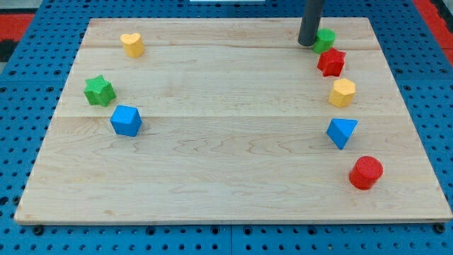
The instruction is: Slightly move the yellow heart to the top left of the board
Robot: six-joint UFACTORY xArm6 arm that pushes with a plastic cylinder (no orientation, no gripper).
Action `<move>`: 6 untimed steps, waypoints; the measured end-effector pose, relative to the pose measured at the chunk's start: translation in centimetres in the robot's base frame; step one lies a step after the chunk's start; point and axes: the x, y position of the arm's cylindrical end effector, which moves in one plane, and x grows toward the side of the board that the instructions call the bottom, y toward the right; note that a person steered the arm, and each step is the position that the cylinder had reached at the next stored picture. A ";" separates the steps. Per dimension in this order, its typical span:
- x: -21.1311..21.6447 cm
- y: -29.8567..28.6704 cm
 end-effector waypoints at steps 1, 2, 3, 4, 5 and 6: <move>-0.1 0.6; -0.1 -8.5; 3.3 -17.4; 8.1 -20.1; 4.6 -29.4; 3.2 -34.1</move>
